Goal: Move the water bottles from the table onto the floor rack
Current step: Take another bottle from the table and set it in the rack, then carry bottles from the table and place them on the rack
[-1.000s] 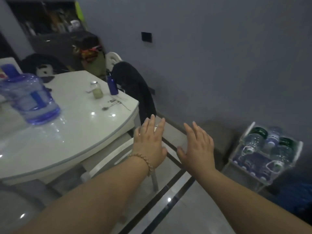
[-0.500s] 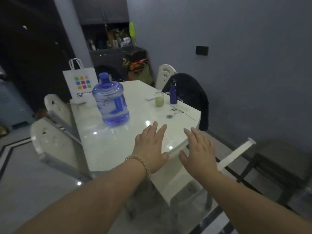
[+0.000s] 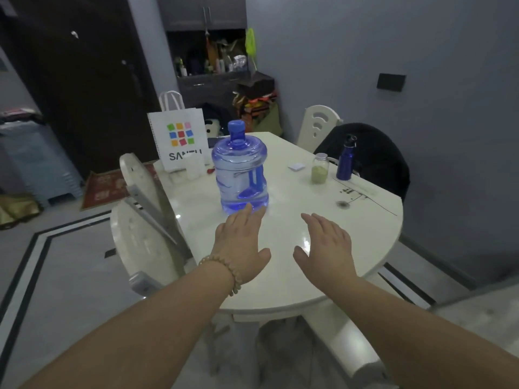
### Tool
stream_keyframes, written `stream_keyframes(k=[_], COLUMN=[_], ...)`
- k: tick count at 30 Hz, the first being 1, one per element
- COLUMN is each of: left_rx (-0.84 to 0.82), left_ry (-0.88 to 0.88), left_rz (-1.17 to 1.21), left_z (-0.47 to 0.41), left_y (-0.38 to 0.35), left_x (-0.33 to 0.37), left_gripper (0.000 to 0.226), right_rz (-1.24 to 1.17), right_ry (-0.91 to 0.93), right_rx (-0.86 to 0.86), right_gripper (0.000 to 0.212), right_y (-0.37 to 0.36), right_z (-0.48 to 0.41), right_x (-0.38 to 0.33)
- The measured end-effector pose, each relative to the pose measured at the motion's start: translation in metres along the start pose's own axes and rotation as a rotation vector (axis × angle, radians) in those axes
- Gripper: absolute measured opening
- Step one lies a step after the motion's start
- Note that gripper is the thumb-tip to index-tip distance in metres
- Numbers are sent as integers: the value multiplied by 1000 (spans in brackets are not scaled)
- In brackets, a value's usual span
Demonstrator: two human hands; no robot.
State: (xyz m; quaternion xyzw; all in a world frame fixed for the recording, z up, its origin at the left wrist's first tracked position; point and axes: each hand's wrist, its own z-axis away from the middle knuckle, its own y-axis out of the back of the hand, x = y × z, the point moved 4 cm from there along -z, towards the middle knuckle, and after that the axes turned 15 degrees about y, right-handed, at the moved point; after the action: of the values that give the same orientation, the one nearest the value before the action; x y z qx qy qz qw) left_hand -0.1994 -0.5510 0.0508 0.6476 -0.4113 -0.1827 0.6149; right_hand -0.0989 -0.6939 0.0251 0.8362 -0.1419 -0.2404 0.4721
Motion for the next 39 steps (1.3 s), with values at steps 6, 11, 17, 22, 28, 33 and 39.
stream_keyframes(k=[6, 11, 17, 22, 28, 33, 39], left_rx=[7, -1, 52, 124, 178, 160, 90], left_ry=[-60, -48, -37, -90, -256, -477, -568], left_rz=[-43, 20, 119, 145, 123, 155, 324], left_z=[-85, -179, -282, -367, -450, -472, -468], left_y=[-18, -19, -9, -3, -7, -23, -31], left_x=[-34, -58, -80, -87, -79, -74, -73], left_gripper=[79, 79, 80, 85, 101, 96, 74], right_rz=[-68, -153, -270, -279, -324, 202, 445], right_ry=[-44, -100, -150, -261, -366, -153, 281], right_rx=[4, 12, 102, 122, 335, 269, 140], right_gripper=[65, 65, 46, 57, 83, 114, 117], right_y=[-63, -102, -131, -168, -201, -206, -199], right_z=[-77, -152, -223, -264, -308, -343, -355], right_x=[5, 22, 25, 23, 10, 13, 16])
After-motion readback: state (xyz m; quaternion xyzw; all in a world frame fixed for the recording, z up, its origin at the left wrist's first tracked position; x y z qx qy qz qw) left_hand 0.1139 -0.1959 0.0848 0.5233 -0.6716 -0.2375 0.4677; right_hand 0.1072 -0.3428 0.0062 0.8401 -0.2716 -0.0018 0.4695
